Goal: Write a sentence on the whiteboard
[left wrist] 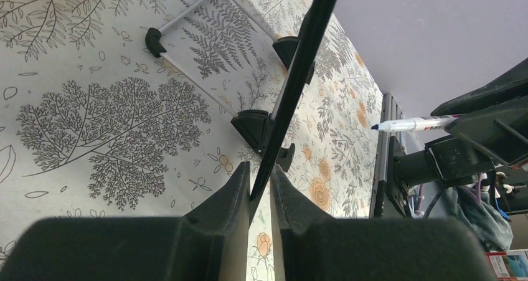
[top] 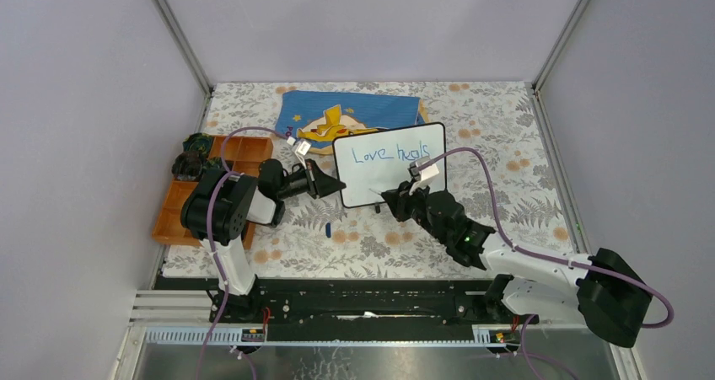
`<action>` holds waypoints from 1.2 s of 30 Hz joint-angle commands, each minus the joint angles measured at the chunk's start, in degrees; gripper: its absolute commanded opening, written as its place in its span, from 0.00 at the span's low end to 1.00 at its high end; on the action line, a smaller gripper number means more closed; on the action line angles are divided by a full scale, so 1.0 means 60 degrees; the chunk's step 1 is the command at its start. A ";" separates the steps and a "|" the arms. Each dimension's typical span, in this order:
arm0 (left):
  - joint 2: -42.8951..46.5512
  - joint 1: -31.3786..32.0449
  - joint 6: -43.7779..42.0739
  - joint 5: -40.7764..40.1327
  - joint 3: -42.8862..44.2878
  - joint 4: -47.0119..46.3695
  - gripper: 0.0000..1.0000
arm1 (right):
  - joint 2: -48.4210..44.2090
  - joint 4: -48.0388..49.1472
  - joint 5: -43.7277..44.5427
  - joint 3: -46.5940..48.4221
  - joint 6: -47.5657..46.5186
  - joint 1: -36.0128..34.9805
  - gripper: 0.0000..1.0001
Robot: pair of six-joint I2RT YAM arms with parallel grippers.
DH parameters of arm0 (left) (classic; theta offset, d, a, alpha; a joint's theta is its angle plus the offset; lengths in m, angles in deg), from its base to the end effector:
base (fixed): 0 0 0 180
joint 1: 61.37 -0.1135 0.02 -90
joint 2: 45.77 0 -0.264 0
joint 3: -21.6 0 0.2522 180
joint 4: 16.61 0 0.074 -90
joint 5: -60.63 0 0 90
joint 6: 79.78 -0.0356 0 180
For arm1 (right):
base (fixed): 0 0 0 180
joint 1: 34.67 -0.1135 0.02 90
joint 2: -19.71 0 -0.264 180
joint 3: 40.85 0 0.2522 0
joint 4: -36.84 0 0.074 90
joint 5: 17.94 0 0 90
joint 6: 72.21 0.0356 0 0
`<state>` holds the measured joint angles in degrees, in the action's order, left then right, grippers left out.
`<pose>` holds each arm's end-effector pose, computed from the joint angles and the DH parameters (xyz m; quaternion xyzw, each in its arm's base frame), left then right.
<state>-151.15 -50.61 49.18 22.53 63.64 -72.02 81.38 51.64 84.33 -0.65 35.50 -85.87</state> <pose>0.2878 -0.0832 0.1294 0.1134 0.7278 -0.5477 0.3969 0.1547 0.1803 0.2409 -0.1460 0.7317 0.3081 0.5902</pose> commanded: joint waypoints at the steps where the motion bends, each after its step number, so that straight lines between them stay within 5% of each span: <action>1: -0.0097 -0.0085 -0.0090 0.0041 0.0137 -0.0742 0.19 | 0.0285 0.1187 0.1071 0.0336 -0.0628 -0.0443 0.00; 19: -0.0205 -0.0089 -0.0564 -0.0102 -0.0064 -0.0519 0.06 | 0.1396 0.2047 0.2606 0.0275 -0.1048 -0.0998 0.00; 36: 0.0027 0.0543 -0.1157 0.0022 -0.0229 -0.0152 0.00 | 0.0526 0.1909 0.2881 -0.0229 -0.0932 -0.1061 0.00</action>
<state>-151.45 -48.25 44.57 22.60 63.18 -73.53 86.95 60.29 98.80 -1.64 30.04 -91.68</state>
